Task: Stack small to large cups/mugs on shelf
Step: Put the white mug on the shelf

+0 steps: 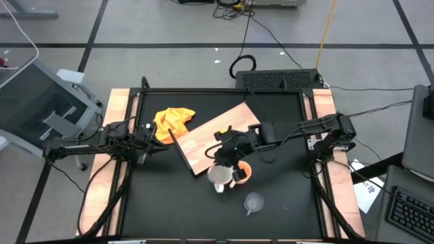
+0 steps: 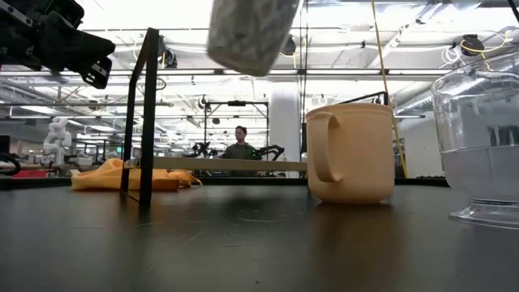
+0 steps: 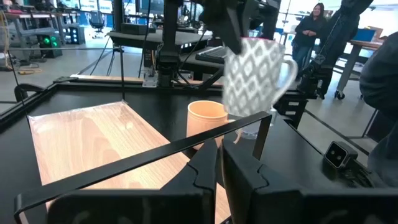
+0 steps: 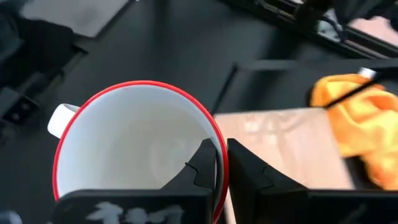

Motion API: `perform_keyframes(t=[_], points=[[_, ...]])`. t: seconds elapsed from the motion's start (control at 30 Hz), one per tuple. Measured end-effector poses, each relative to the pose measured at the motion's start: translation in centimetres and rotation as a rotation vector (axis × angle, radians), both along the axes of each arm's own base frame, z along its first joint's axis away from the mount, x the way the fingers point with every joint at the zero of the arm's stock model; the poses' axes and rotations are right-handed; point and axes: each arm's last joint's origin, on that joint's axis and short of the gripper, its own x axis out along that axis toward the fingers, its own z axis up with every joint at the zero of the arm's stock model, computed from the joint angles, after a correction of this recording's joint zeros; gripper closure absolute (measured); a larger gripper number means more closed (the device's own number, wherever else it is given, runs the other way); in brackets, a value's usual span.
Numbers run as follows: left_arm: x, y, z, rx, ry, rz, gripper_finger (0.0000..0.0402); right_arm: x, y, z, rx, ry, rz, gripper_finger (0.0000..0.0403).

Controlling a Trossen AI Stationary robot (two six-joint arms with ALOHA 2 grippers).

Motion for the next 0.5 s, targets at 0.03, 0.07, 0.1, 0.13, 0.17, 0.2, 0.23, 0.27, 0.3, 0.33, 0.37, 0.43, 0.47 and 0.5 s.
perform_keyframes(t=[0.03, 0.07, 0.1, 0.13, 0.17, 0.2, 0.23, 0.27, 0.3, 0.33, 0.37, 0.43, 0.47, 0.5], points=[[0.0, 0.0, 0.0, 0.0, 0.0, 0.0, 0.0376, -0.2, -0.3, 0.3, -0.016, -0.007, 0.0, 0.0393], [0.0, 0.0, 0.0, 0.001, -0.002, 0.0, 0.0376, -0.4, -0.5, 0.6, -0.041, -0.019, 0.001, 0.0393], [0.0, 0.0, 0.0, 0.001, -0.003, 0.0, 0.0376, -0.6, -0.8, 0.8, -0.07, -0.03, 0.011, 0.0393], [0.0, 0.0, 0.0, 0.003, -0.003, 0.0, 0.0376, -0.8, -1.2, 1.0, -0.099, -0.033, 0.031, 0.0393], [0.0, 0.0, 0.0, 0.007, -0.004, 0.0, 0.0376, -1.0, -1.6, 1.1, -0.123, -0.027, 0.044, 0.0393], [0.0, 0.0, 0.0, 0.013, -0.005, 0.0, 0.0376, -1.1, -2.0, 1.1, -0.142, -0.019, 0.053, 0.0393], [0.0, 0.0, 0.0, 0.015, -0.006, 0.0, 0.0376, -1.1, -2.5, 1.1, -0.156, -0.015, 0.059, 0.0393], [0.0, 0.0, 0.0, 0.015, -0.006, 0.0, 0.0376, -1.1, -3.0, 1.0, -0.17, -0.012, 0.064, 0.0393], [0.0, 0.0, 0.0, 0.015, -0.006, 0.0, 0.0376, -1.1, -3.5, 0.9, -0.186, -0.004, 0.068, 0.0393], [0.0, 0.0, 0.0, 0.015, -0.006, 0.0, 0.0376, -1.1, -4.0, 0.7, -0.2, 0.009, 0.07, 0.0393], [0.0, 0.0, 0.0, 0.015, -0.006, 0.0, 0.0376, -1.0, -4.6, 0.5, -0.213, 0.023, 0.072, 0.0393], [0.0, 0.0, 0.0, 0.017, -0.006, 0.0, 0.0376, -0.7, -5.6, 0.2, -0.221, 0.021, 0.089, 0.0393], [0.0, 0.0, 0.0, 0.02, -0.007, 0.0, 0.0376, -0.6, -6.0, 0.0, -0.213, 0.023, 0.094, 0.0393], [0.0, 0.0, 0.0, 0.021, -0.007, -0.001, 0.0376, -0.5, -6.4, -0.2, -0.2, 0.032, 0.102, 0.0393]])
